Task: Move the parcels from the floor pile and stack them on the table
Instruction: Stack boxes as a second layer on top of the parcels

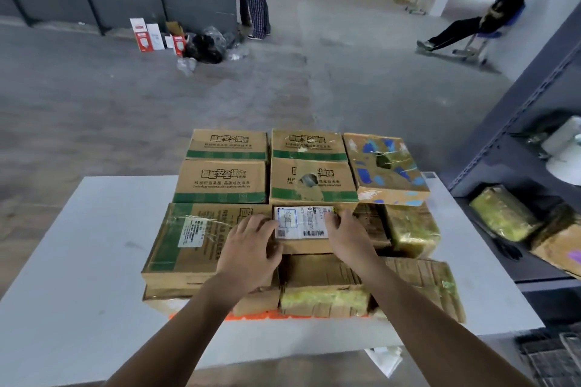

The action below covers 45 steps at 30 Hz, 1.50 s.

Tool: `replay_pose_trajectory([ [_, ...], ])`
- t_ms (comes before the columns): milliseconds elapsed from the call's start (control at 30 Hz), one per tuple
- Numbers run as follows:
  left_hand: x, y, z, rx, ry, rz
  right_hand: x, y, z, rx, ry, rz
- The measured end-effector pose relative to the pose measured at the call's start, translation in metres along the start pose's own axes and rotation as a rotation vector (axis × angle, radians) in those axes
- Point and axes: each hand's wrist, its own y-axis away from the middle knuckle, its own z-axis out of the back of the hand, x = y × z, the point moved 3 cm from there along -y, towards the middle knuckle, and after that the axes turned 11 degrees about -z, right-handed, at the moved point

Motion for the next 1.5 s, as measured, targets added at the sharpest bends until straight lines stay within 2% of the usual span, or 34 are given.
replay_pose_trajectory([
  [300, -0.001, -0.001, -0.003, -0.025, -0.007, 0.03, -0.002, -0.002, 0.008, 0.047, 0.048, 0.14],
  [500, -0.001, -0.004, 0.003, -0.062, -0.018, -0.005, -0.007, -0.002, 0.012, -0.037, 0.06, 0.124],
  [767, 0.001, -0.012, 0.001, 0.02, -0.045, -0.022, -0.009, 0.004, 0.016, 0.018, 0.027, 0.163],
  [900, 0.002, -0.018, 0.007, -0.032, -0.02, -0.043, -0.01, 0.005, 0.026, -0.075, 0.052, 0.143],
  [1200, -0.019, -0.071, 0.01, 0.002, 0.049, -0.116, -0.011, -0.004, 0.059, -0.218, 0.053, 0.157],
  [1500, -0.061, -0.157, -0.006, 0.03, 0.003, -0.108, 0.005, -0.079, 0.111, -0.194, 0.026, 0.272],
])
